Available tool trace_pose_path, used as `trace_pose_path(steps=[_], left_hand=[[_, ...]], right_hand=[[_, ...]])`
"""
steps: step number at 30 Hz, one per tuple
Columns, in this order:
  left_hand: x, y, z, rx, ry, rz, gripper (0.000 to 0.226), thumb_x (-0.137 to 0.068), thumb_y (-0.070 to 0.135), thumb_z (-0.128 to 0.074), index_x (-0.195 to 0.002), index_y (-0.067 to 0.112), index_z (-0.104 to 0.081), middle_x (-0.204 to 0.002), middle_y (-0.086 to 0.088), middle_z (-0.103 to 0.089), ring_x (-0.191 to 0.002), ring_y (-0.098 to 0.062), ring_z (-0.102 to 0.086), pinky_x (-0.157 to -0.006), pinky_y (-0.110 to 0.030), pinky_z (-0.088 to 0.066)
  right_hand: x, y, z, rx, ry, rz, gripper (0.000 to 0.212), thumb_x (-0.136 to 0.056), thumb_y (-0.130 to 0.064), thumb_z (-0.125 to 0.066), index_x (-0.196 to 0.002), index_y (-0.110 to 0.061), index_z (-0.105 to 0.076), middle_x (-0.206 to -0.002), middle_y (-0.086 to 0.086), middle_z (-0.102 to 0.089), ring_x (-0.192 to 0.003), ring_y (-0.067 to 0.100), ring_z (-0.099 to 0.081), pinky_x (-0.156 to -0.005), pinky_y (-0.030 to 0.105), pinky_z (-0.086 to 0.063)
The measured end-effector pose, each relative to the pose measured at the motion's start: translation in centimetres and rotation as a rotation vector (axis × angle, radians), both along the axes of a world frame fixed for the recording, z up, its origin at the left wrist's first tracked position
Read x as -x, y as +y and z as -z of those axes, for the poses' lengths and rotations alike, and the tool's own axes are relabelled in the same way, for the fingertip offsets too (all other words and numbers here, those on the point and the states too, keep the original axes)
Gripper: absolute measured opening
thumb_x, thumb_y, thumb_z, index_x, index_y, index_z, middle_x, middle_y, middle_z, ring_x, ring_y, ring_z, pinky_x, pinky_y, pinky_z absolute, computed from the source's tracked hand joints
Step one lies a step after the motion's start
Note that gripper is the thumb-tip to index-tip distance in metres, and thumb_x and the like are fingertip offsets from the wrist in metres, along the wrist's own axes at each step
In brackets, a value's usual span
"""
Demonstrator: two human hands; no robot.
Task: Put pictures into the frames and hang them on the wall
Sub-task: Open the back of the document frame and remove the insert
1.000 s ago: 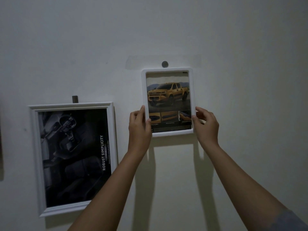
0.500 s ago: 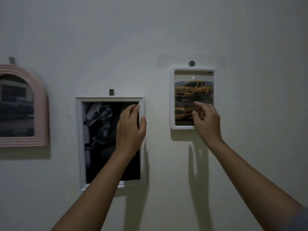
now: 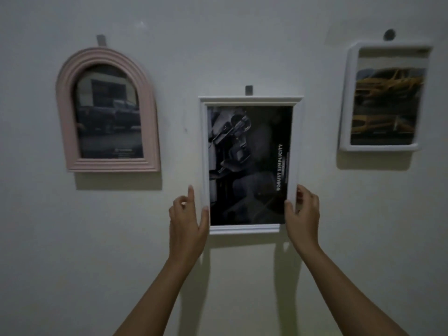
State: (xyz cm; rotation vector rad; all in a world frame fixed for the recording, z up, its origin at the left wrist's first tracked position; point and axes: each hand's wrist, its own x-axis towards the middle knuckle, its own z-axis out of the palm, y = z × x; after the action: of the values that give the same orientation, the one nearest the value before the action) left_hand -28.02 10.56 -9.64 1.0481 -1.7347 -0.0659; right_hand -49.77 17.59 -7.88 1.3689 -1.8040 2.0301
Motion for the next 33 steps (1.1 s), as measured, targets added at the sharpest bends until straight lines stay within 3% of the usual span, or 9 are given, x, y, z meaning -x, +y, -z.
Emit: trace_pose_path(steps=[3,6,11,14,19,23,25,28,33], left_hand=[[0.2,-0.5,1.4,-0.069,0.058,0.149,0.055,-0.098,0.033,-0.036,-0.147,0.03,-0.01,-0.109,-0.003,-0.042,-0.099,-0.017,-0.044,-0.084,-0.026,-0.04],[0.6,-0.6,1.9,-0.117,0.13,0.253,0.054,-0.1,0.029,-0.034,-0.146,0.033,-0.005,-0.106,0.007,-0.045,-0.095,-0.007,-0.044,-0.078,-0.012,-0.03],[0.6,-0.6,2.2,-0.138,0.166,0.316,0.055,-0.1,0.026,-0.035,-0.145,0.032,-0.005,-0.084,-0.003,-0.049,-0.083,-0.014,-0.047,-0.072,-0.015,-0.031],[0.2,0.4,1.8,-0.121,0.196,0.349,0.056,-0.1,0.024,-0.037,-0.146,0.031,-0.005,-0.09,0.001,-0.052,-0.085,-0.011,-0.048,-0.076,-0.017,-0.035],[-0.9,3.2,0.6,-0.12,0.307,0.447,0.056,-0.1,0.013,-0.037,-0.146,0.03,-0.01,-0.122,0.039,-0.028,-0.114,0.025,-0.029,-0.099,0.0,-0.023],[-2.2,7.5,0.3,-0.183,0.435,0.497,0.052,-0.1,0.01,-0.034,-0.145,0.03,-0.017,-0.142,0.025,-0.022,-0.133,0.006,-0.02,-0.111,-0.019,-0.017],[-2.8,10.0,1.3,-0.218,0.459,0.49,0.05,-0.1,0.01,-0.033,-0.145,0.029,-0.019,-0.141,0.023,-0.025,-0.133,0.004,-0.022,-0.113,-0.022,-0.018],[-3.8,14.7,3.7,-0.261,0.484,0.44,0.048,-0.101,0.011,-0.033,-0.144,0.028,-0.021,-0.141,0.021,-0.025,-0.132,0.003,-0.022,-0.113,-0.023,-0.019],[-4.6,22.6,9.5,-0.334,0.518,0.341,0.047,-0.1,0.013,-0.033,-0.143,0.028,-0.024,-0.145,0.016,-0.026,-0.132,0.0,-0.023,-0.109,-0.021,-0.021]], right_hand=[[-1.0,-0.4,0.8,-0.001,-0.043,0.044,0.04,-0.09,-0.002,-0.051,-0.129,-0.005,-0.046,-0.121,0.017,-0.046,-0.098,0.015,-0.046,-0.084,0.013,-0.033],[-1.5,-0.4,1.0,-0.005,-0.072,0.053,0.041,-0.091,-0.003,-0.049,-0.131,-0.008,-0.045,-0.124,0.015,-0.045,-0.1,0.015,-0.047,-0.089,0.021,-0.037],[-1.5,0.7,0.6,-0.011,-0.07,0.076,0.041,-0.092,-0.002,-0.047,-0.131,-0.011,-0.044,-0.123,0.014,-0.044,-0.096,0.014,-0.047,-0.086,0.024,-0.04],[-1.8,1.9,0.3,0.007,-0.074,0.073,0.041,-0.092,-0.001,-0.047,-0.13,-0.013,-0.044,-0.121,0.012,-0.045,-0.095,0.014,-0.047,-0.083,0.023,-0.04],[-2.1,4.7,-0.2,0.046,-0.051,-0.05,0.041,-0.093,-0.004,-0.046,-0.132,-0.017,-0.044,-0.119,0.005,-0.046,-0.096,0.01,-0.047,-0.073,0.005,-0.038],[-2.6,8.2,0.8,0.063,-0.094,-0.22,0.04,-0.095,-0.008,-0.046,-0.133,-0.019,-0.044,-0.127,0.008,-0.049,-0.106,0.013,-0.051,-0.09,0.017,-0.043],[-3.3,10.5,1.5,0.072,-0.165,-0.305,0.039,-0.095,-0.007,-0.045,-0.132,-0.019,-0.044,-0.127,0.004,-0.051,-0.105,0.007,-0.053,-0.086,0.014,-0.047],[-4.2,14.2,3.7,0.051,-0.234,-0.414,0.039,-0.095,-0.002,-0.043,-0.13,-0.019,-0.045,-0.123,0.003,-0.054,-0.099,0.001,-0.056,-0.085,0.009,-0.048],[-5.4,21.2,8.9,-0.005,-0.308,-0.482,0.04,-0.093,0.002,-0.044,-0.128,-0.018,-0.047,-0.124,0.006,-0.057,-0.107,0.013,-0.057,-0.096,0.022,-0.046]])
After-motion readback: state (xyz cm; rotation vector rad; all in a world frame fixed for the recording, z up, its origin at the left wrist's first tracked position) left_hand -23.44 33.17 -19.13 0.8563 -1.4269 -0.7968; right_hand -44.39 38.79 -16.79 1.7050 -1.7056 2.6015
